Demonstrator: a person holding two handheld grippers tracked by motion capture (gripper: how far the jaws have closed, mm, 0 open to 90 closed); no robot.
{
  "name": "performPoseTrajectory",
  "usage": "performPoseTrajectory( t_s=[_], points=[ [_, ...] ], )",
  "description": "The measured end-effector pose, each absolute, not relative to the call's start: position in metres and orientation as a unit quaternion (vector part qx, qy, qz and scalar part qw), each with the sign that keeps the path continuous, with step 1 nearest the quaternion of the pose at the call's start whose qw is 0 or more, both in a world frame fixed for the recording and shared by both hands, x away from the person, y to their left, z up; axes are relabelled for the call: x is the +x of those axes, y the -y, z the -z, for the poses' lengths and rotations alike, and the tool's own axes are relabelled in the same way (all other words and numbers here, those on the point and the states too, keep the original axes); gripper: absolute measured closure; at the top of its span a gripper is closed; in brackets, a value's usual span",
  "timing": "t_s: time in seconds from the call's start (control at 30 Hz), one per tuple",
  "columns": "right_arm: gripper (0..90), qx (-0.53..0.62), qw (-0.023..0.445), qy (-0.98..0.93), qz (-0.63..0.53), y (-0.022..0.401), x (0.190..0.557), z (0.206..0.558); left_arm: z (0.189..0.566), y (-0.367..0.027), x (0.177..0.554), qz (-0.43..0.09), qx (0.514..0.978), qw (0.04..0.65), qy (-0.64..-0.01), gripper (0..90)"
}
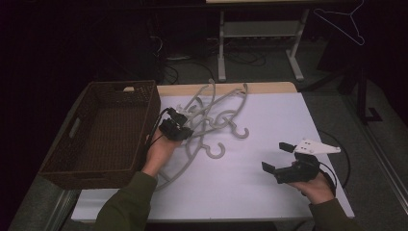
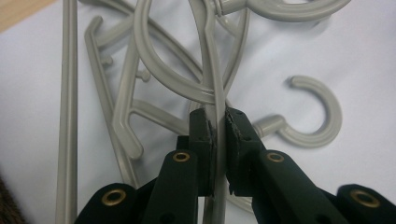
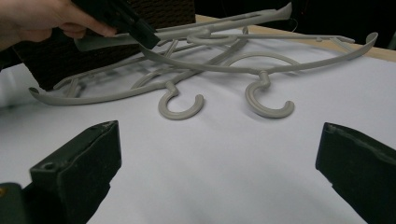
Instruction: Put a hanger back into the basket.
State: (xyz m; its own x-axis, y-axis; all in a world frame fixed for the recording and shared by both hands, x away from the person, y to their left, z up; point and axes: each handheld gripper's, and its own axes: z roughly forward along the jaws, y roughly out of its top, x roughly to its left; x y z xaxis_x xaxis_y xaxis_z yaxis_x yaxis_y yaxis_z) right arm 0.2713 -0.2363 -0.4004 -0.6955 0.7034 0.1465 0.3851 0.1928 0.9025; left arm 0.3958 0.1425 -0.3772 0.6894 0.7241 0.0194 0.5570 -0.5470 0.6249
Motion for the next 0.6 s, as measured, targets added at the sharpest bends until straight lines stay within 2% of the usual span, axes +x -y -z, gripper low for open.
performPoseTrajectory(
  t_s=[0.6],
  points=[
    [0.0, 0.362, 0.152, -0.756, -0.523, 0.238, 0.272, 0.401, 0.333, -0.141, 0.391, -0.125, 0.869, 0.331, -0.346, 82.4]
  ],
)
